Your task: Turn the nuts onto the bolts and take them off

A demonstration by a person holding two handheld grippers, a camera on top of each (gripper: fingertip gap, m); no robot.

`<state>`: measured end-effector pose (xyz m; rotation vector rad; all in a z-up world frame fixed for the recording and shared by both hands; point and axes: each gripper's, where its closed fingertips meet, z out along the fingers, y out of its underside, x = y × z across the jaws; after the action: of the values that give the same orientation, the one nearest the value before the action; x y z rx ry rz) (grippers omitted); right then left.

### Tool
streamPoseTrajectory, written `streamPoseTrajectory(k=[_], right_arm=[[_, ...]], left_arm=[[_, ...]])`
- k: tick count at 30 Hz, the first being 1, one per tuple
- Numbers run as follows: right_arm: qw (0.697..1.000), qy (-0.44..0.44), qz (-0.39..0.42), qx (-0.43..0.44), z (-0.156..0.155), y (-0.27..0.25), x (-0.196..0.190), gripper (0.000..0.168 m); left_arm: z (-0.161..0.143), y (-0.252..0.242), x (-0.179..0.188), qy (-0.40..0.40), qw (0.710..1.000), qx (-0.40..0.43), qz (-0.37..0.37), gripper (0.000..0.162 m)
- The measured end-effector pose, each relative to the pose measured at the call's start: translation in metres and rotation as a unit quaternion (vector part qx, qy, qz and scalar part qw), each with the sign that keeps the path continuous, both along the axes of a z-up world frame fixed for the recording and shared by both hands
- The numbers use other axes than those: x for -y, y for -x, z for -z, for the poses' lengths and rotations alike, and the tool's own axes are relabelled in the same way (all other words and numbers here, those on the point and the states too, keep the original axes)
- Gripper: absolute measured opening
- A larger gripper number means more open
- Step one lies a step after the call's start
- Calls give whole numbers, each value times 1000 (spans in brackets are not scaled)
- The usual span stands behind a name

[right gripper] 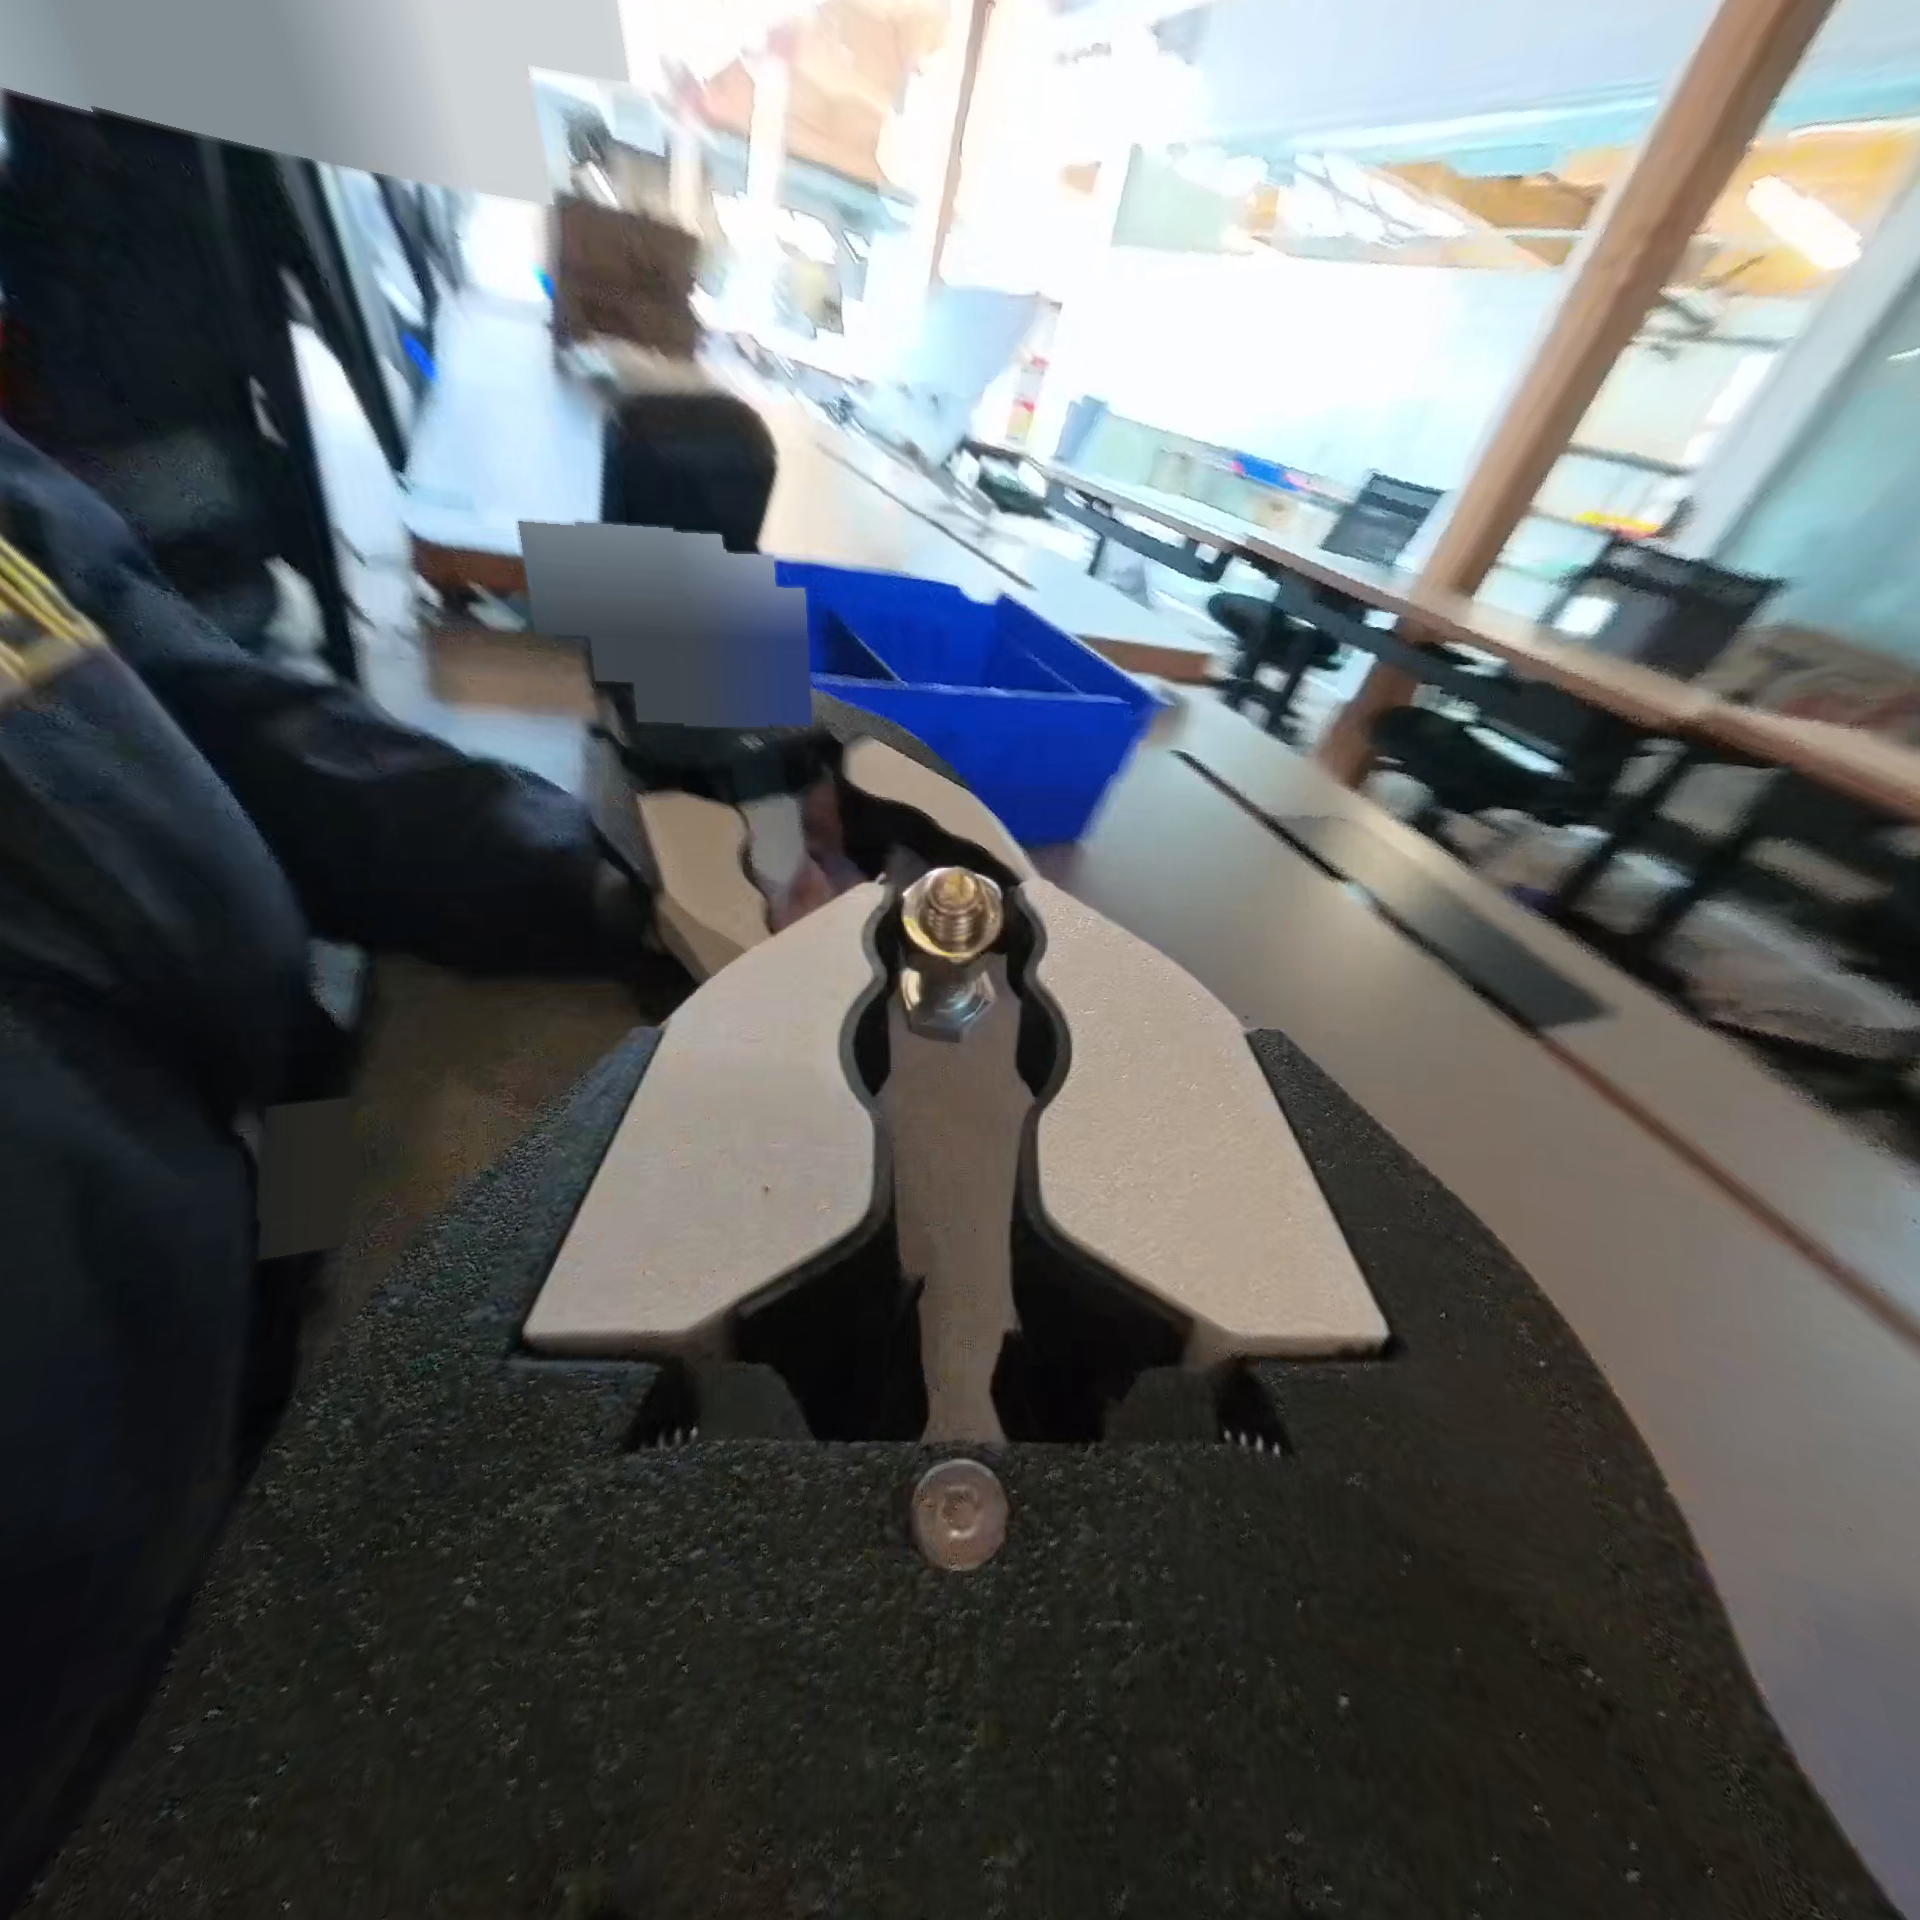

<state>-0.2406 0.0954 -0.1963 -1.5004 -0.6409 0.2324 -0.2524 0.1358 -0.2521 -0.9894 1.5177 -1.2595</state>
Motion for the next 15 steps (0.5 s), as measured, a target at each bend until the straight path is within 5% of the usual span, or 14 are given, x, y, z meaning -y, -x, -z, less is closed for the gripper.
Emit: streamPoseTrajectory(k=[5,9,15], right_arm=[[972,60,163,161,-8,-100,57,19],[913,232,245,231,37,-193,95,20],[814,469,194,282,121,-243,119,20]], left_arm=[[-5,1,-1,-21,999,17,-18,78],[-6,2,0,-46,998,27,-29,68],[-1,-1,-1,-49,998,12,-30,64]])
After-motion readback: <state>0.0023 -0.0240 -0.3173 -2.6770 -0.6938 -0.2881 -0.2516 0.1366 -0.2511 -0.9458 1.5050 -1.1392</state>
